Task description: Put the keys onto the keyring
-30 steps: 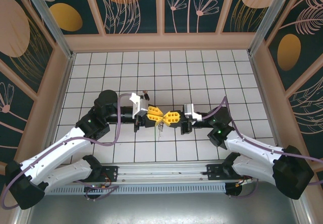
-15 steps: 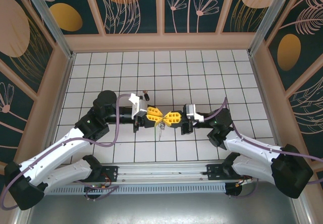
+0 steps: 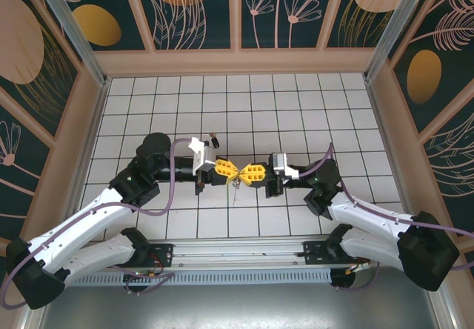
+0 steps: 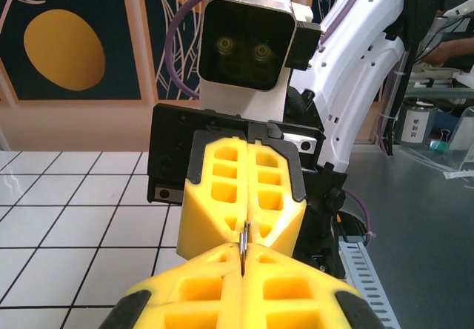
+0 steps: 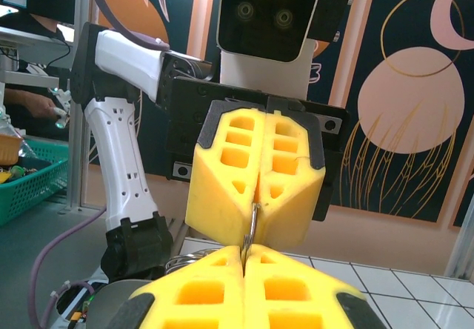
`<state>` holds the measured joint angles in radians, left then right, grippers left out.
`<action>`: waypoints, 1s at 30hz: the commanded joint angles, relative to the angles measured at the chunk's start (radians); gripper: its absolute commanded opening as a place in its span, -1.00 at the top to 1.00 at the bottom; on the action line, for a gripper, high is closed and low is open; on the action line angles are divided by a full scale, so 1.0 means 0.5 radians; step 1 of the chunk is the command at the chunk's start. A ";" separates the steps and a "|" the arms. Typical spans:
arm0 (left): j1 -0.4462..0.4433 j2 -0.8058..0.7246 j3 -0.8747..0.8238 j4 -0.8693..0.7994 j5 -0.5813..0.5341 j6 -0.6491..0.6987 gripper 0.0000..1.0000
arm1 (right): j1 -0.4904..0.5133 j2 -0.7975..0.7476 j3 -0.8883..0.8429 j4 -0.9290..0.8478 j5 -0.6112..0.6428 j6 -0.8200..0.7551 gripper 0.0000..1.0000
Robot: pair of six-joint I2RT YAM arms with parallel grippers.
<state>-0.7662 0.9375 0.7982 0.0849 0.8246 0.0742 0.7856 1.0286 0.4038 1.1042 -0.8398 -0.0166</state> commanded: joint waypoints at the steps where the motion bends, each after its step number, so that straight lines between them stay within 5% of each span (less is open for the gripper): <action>1: -0.009 -0.017 0.017 -0.045 -0.100 0.013 1.00 | 0.027 -0.024 0.070 -0.002 0.004 -0.061 1.00; 5: -0.006 -0.023 0.025 -0.140 -0.428 0.022 1.00 | 0.021 -0.100 0.084 -0.221 0.220 -0.069 0.32; 10: -0.006 0.031 0.030 -0.193 -0.719 -0.057 1.00 | -0.004 -0.217 0.138 -0.681 0.541 -0.101 0.03; 21: 0.051 -0.015 -0.040 -0.257 -1.261 -0.232 1.00 | -0.296 -0.130 0.426 -1.477 1.062 0.308 -0.40; 30: 0.101 -0.255 -0.265 -0.193 -1.610 -0.604 1.00 | -0.420 0.620 1.023 -2.136 1.219 0.469 -0.42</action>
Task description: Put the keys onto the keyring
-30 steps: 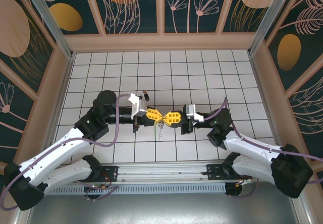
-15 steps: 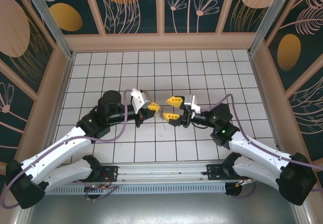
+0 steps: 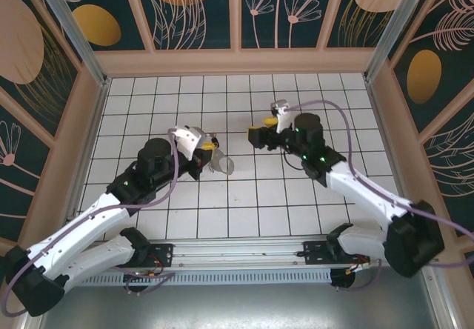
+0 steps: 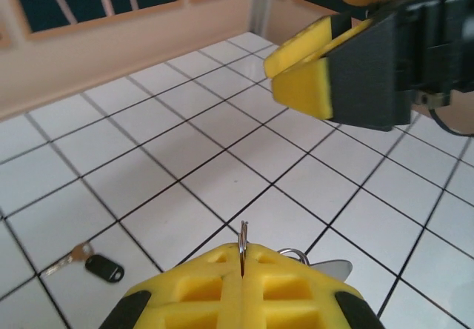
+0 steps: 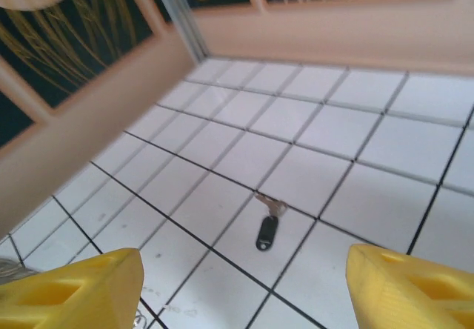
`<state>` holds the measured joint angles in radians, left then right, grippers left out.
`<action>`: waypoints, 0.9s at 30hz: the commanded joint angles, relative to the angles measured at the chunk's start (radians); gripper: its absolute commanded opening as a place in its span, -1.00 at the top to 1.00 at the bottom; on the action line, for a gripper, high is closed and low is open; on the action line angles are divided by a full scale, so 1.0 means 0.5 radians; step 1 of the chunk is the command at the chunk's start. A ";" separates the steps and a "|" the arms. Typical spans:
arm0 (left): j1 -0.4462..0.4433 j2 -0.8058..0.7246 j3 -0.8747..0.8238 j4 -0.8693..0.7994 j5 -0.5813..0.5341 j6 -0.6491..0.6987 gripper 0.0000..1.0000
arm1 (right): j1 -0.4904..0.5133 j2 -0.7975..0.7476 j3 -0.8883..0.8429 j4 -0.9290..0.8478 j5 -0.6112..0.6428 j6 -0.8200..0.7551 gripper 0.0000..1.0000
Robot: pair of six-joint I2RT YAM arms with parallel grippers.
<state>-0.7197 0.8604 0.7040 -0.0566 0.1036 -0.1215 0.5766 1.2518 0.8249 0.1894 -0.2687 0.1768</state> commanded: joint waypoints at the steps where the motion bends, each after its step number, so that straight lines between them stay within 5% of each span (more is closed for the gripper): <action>1: 0.009 -0.140 -0.117 0.104 -0.202 -0.256 1.00 | 0.001 0.274 0.250 -0.341 0.030 0.070 -0.38; 13: 0.009 -0.550 -0.412 -0.076 -0.698 -0.462 1.00 | 0.143 1.285 1.055 -0.608 0.080 -0.183 -0.25; 21: 0.009 -0.607 -0.551 -0.011 -0.713 -0.541 1.00 | 0.318 1.787 1.611 -0.946 0.466 -0.255 -0.24; 27: 0.009 -0.634 -0.626 0.040 -0.735 -0.530 1.00 | 0.358 2.010 1.880 -1.075 0.512 -0.203 -0.18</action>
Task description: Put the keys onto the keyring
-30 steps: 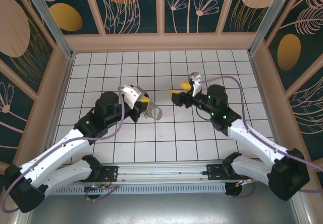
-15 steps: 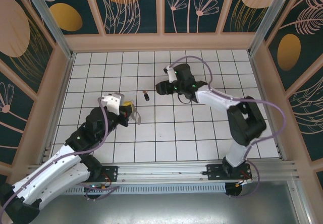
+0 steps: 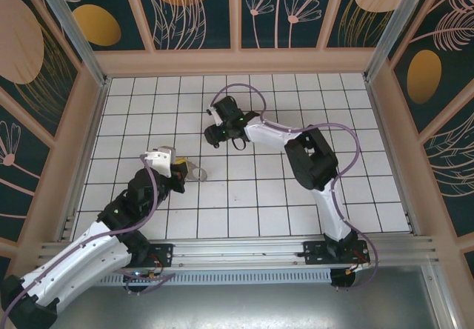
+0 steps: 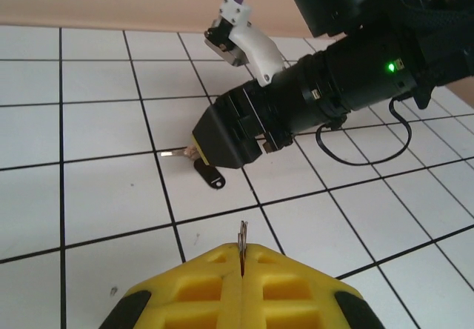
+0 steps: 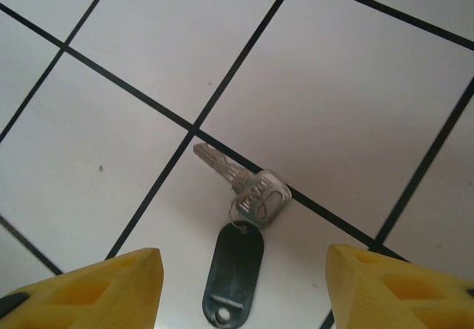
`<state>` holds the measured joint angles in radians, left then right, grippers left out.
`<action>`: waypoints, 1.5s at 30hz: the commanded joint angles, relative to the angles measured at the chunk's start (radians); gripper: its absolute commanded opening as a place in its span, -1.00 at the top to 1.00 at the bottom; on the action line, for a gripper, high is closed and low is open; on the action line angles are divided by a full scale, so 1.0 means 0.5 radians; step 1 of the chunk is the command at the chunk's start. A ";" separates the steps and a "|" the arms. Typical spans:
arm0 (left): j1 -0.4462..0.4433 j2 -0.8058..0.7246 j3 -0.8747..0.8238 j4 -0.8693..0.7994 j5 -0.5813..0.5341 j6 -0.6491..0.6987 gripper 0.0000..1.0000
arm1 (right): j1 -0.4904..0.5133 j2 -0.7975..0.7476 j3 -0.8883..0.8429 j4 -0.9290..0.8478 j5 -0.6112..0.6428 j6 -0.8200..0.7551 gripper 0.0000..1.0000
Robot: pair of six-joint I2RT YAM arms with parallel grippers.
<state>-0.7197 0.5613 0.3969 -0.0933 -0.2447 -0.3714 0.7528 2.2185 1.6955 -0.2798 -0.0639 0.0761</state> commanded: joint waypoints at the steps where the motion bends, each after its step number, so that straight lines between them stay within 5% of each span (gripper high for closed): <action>1: 0.008 -0.055 -0.019 0.108 -0.056 -0.023 1.00 | 0.015 0.115 0.182 -0.168 0.125 0.004 -0.18; 6: 0.008 -0.206 -0.053 0.074 -0.122 0.035 1.00 | 0.068 0.317 0.405 -0.333 0.234 0.004 -0.10; 13: 0.008 -0.307 -0.069 0.051 -0.110 0.090 1.00 | 0.114 0.513 0.704 -0.597 0.397 0.007 0.31; 23: 0.007 -0.293 -0.067 0.085 -0.072 0.113 1.00 | 0.117 0.449 0.590 -0.630 0.453 0.024 0.61; 30: 0.008 -0.297 -0.063 0.082 -0.039 0.113 1.00 | 0.114 0.290 0.334 -0.548 0.407 0.040 1.00; 45: 0.009 -0.077 -0.024 0.204 0.233 0.132 1.00 | 0.126 -0.764 -1.209 -0.094 0.181 0.172 1.00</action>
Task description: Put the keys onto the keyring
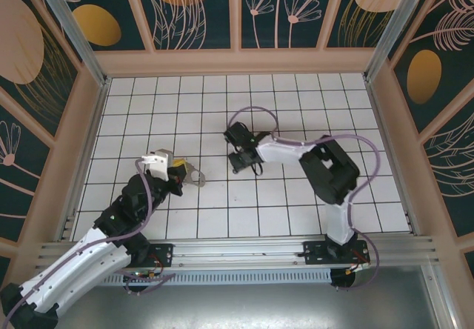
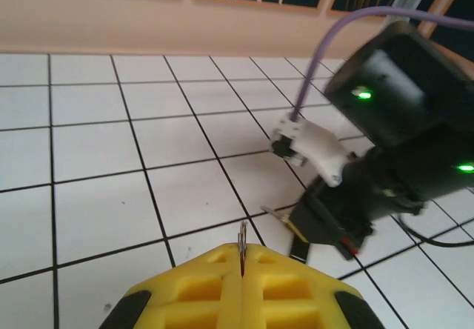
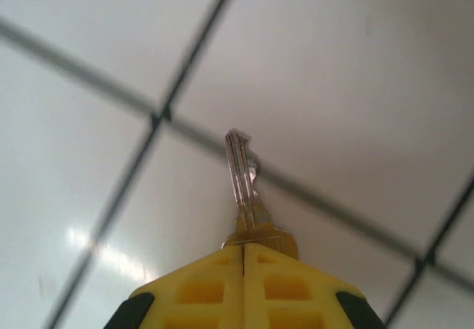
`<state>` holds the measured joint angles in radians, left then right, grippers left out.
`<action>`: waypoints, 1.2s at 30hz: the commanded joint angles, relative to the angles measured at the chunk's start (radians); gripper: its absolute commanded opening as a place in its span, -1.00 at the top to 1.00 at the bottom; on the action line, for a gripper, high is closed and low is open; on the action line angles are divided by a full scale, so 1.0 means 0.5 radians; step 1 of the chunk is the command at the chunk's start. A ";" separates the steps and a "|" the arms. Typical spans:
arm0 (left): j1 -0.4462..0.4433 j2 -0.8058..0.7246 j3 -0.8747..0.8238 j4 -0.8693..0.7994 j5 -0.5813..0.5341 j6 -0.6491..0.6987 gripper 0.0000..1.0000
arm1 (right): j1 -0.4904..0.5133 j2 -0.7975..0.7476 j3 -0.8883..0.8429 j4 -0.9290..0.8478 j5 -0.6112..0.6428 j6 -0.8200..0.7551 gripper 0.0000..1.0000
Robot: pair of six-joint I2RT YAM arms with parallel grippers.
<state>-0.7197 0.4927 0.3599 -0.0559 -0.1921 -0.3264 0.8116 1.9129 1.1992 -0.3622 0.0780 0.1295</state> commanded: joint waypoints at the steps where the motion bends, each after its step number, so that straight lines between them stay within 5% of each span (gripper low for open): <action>1: 0.007 0.101 0.053 0.157 0.167 0.044 1.00 | 0.011 -0.223 -0.296 0.118 -0.116 0.060 1.00; 7: 0.007 0.247 0.073 0.268 0.326 0.049 1.00 | 0.016 -0.400 -0.576 0.349 -0.325 0.093 0.97; 16: 0.009 0.261 0.053 0.252 0.369 0.062 1.00 | 0.006 -0.429 -0.527 0.241 -0.282 0.193 0.50; 36: 0.008 0.284 0.060 0.298 0.400 0.080 1.00 | -0.049 -0.495 -0.352 -0.142 -0.251 0.245 0.59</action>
<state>-0.7197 0.6407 0.3611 0.0273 -0.0071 -0.3073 0.7933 1.7061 0.9943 -0.3904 -0.0509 0.2428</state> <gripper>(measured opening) 0.063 0.205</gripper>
